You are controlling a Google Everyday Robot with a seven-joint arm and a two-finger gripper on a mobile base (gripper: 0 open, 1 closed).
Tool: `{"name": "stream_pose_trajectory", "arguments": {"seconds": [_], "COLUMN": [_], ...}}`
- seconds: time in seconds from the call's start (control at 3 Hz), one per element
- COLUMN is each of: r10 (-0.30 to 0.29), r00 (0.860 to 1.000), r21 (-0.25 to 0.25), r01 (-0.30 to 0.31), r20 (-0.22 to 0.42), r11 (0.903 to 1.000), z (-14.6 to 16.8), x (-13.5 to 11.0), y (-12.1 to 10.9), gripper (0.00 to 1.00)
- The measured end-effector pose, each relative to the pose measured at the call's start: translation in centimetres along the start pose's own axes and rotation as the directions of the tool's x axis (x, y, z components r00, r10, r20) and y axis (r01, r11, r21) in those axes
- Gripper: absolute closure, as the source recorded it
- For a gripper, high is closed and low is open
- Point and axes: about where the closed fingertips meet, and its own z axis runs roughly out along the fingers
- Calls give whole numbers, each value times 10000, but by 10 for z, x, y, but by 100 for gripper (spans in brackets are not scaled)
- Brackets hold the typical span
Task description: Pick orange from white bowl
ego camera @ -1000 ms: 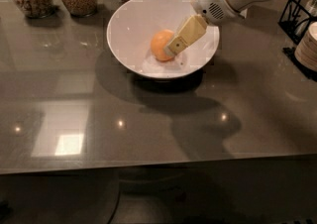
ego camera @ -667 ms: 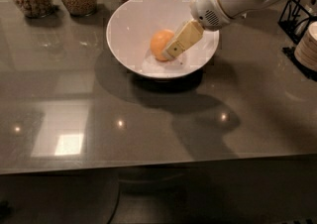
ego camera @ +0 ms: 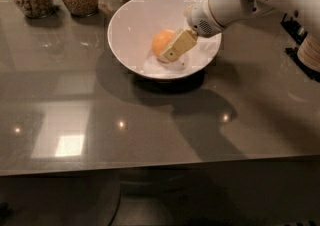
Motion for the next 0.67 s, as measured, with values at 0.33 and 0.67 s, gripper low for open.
{"name": "stream_pose_trajectory", "arguments": {"seconds": [0.33, 0.67], "r10": [-340, -541], "r00": [9994, 9985], "r21": [15, -22], "r01": [340, 541], "r20": [-41, -77], "r11": [9994, 9985], "z": [20, 33], "x": [5, 9], "y": [-5, -9], "gripper": [25, 26]}}
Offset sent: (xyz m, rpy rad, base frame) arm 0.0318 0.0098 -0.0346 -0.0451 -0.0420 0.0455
